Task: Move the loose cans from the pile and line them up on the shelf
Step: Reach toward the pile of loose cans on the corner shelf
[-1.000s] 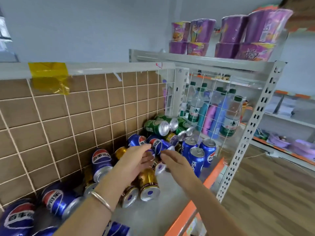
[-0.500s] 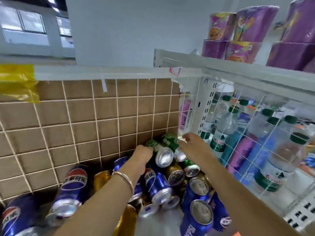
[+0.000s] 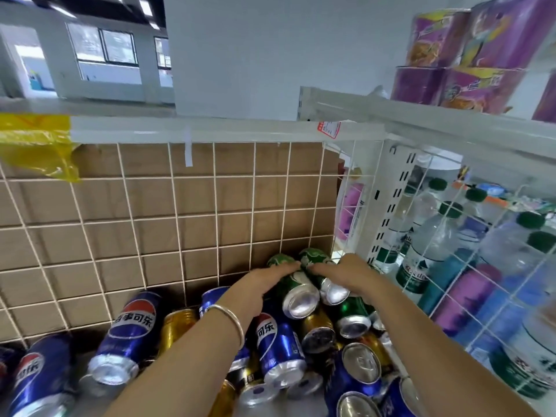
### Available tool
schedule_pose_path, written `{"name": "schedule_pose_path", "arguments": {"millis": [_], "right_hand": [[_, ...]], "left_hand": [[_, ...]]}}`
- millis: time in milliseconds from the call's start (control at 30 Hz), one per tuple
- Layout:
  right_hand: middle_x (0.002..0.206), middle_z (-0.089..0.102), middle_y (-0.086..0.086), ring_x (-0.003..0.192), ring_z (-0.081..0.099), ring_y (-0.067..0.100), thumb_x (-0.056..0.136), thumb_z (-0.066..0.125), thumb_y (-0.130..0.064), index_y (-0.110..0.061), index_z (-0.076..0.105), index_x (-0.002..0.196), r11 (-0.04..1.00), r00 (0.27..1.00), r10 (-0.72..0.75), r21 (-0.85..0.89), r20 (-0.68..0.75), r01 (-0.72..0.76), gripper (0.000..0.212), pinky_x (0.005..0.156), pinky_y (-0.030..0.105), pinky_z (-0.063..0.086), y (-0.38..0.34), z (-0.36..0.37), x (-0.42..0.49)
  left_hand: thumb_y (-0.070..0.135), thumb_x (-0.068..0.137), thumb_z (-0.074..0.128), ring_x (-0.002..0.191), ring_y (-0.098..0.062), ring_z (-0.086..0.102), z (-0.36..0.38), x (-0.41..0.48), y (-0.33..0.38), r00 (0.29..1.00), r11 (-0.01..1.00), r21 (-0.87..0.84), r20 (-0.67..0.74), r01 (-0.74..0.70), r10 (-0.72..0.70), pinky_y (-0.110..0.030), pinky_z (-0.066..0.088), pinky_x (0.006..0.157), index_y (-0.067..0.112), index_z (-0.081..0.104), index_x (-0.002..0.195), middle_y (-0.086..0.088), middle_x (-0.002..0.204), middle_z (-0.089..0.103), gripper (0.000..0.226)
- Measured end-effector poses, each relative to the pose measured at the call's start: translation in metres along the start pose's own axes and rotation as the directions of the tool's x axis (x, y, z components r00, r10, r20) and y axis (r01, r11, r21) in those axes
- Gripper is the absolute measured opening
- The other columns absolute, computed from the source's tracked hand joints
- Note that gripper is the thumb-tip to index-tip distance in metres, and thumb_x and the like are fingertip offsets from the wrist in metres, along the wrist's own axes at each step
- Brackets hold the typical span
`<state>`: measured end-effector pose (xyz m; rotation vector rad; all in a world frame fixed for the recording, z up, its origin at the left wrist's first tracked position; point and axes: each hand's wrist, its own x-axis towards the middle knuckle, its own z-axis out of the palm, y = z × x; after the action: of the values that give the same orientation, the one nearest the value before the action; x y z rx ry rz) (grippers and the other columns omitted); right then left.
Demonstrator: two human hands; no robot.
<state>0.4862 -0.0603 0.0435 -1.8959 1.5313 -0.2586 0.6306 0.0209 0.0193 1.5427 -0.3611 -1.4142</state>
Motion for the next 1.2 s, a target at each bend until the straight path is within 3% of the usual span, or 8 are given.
{"name": "schedule_pose_path", "arguments": {"millis": [133,300,467,700,867,1000,1100,1200], "right_hand": [[0.108,0.061,0.011,0.093,0.058,0.024,0.073,0.072,-0.051,-0.005,0.056,0.110,0.934,0.999,0.037,0.357,-0.037,-0.021,0.061,0.076,0.035,0.051,0.006,-0.001,-0.003],[0.091,0.070,0.007,0.084,0.064,0.023,0.072,0.073,-0.044,-0.013,0.064,0.104,0.628,0.993,0.043,0.770,0.111,-0.113,0.045,0.066,0.030,0.048,0.010,-0.006,-0.011],[0.090,0.074,0.010,0.075,0.071,0.022,0.069,0.071,-0.039,-0.012,0.063,0.110,0.292,0.961,-0.171,0.943,0.218,-0.162,0.050,0.061,0.033,0.056,0.000,-0.012,-0.029],[0.106,0.071,0.014,0.093,0.067,0.027,0.068,0.067,-0.036,-0.009,0.061,0.120,0.358,0.901,-0.339,0.923,0.270,-0.142,0.059,0.085,0.042,0.053,-0.036,0.015,-0.070],[0.099,0.072,0.014,0.082,0.067,0.026,0.070,0.060,-0.035,-0.009,0.061,0.114,0.416,0.819,-0.441,0.892,0.368,-0.177,0.051,0.075,0.037,0.051,-0.070,0.061,-0.112],[0.106,0.071,0.015,0.085,0.069,0.027,0.073,0.061,-0.028,-0.007,0.060,0.118,0.446,0.753,-0.512,0.877,0.413,-0.178,0.050,0.071,0.037,0.055,-0.107,0.107,-0.150],[0.090,0.074,0.013,0.079,0.070,0.027,0.084,0.059,-0.016,-0.008,0.064,0.102,0.499,0.706,-0.543,0.851,0.454,-0.164,0.020,0.070,0.037,0.053,-0.137,0.146,-0.189],[0.079,0.074,0.011,0.071,0.070,0.026,0.077,0.064,-0.010,-0.008,0.064,0.097,0.579,0.662,-0.564,0.808,0.493,-0.109,0.020,0.068,0.035,0.051,-0.166,0.194,-0.236]], "left_hand": [[0.029,0.058,0.089,0.095,-0.032,0.066,0.010,-0.002,-0.003,0.991,0.990,-0.084,-0.081,-0.113,0.106,-0.039,0.057,0.077,-0.002,0.053,0.124,-0.020,0.111,0.066,0.081],[0.020,0.048,0.092,0.087,-0.033,0.070,0.021,-0.017,0.003,0.973,0.936,-0.265,-0.091,-0.230,0.214,-0.044,0.058,0.074,-0.004,0.059,0.115,-0.021,0.101,0.069,0.079],[0.031,0.078,0.072,0.077,-0.027,0.068,0.015,-0.052,0.008,0.967,0.886,-0.446,0.141,-0.131,0.214,-0.041,0.055,0.071,0.011,0.068,0.097,-0.010,0.082,0.074,0.028],[0.048,0.081,0.061,0.080,-0.027,0.068,-0.040,-0.093,-0.009,0.952,0.881,-0.441,0.157,-0.171,0.264,-0.045,0.052,0.084,0.015,0.070,0.096,-0.009,0.090,0.073,0.037],[0.030,0.082,0.049,0.069,-0.025,0.067,-0.109,-0.141,-0.030,0.940,0.827,-0.490,0.044,-0.276,0.339,-0.035,0.054,0.068,0.011,0.065,0.099,-0.010,0.082,0.072,0.031],[0.018,0.070,0.065,0.080,-0.026,0.070,-0.176,-0.191,-0.055,0.905,0.793,-0.454,-0.074,-0.405,0.420,-0.034,0.059,0.070,0.003,0.064,0.111,-0.016,0.100,0.071,0.044],[0.016,0.065,0.068,0.075,-0.025,0.072,-0.228,-0.232,-0.080,0.858,0.766,-0.387,-0.204,-0.513,0.471,-0.033,0.060,0.066,0.000,0.067,0.098,-0.017,0.093,0.073,0.036],[0.010,0.062,0.073,0.079,-0.027,0.072,-0.281,-0.277,-0.114,0.804,0.742,-0.323,-0.341,-0.587,0.488,-0.034,0.059,0.063,-0.001,0.067,0.100,-0.019,0.096,0.072,0.040]]}}
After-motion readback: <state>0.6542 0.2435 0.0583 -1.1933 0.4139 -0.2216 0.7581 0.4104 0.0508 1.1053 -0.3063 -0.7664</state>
